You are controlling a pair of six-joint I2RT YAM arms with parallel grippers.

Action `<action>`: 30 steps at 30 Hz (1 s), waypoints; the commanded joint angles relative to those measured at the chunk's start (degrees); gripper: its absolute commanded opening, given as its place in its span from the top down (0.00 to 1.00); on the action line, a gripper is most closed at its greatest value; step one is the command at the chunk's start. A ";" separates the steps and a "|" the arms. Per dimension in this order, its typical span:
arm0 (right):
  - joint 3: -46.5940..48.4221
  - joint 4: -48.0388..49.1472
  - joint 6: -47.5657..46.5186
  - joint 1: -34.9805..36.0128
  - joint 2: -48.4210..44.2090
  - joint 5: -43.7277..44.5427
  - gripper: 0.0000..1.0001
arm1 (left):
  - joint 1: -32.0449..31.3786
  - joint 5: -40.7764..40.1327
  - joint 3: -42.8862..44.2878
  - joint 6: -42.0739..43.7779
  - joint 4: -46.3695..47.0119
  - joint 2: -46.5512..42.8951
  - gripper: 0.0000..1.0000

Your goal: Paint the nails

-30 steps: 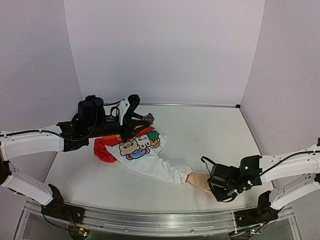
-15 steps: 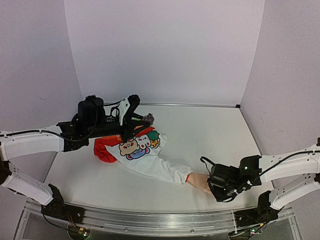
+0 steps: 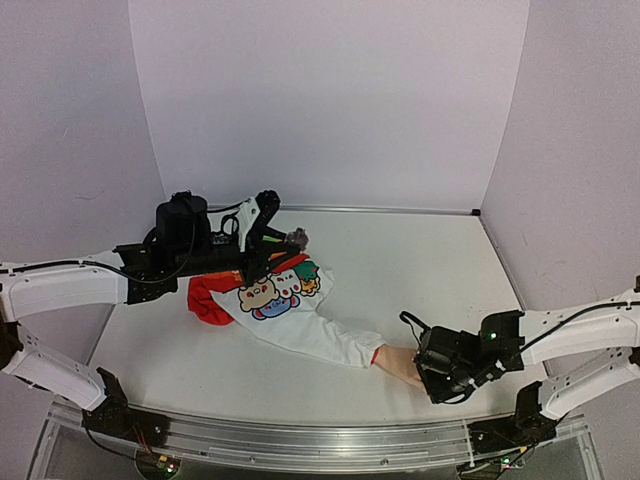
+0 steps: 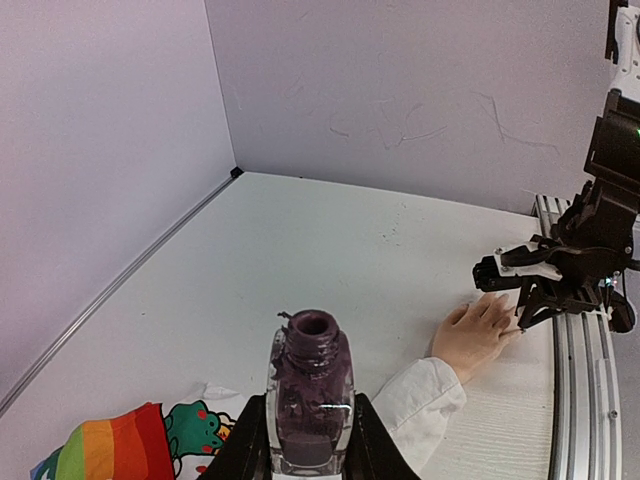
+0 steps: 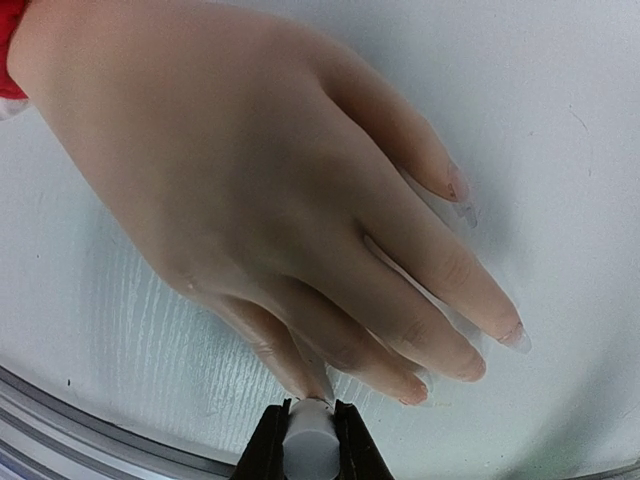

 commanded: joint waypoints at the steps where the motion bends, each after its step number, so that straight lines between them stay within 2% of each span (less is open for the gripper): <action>1: 1.22 0.21 0.47 0.33 -0.99 0.42 1.00 | -0.12 -0.56 0.17 0.31 1.12 -2.25 1.00; 30: 1.72 -3.39 2.99 0.33 0.17 4.03 1.00 | -0.16 -0.71 0.32 0.22 0.93 -2.45 1.00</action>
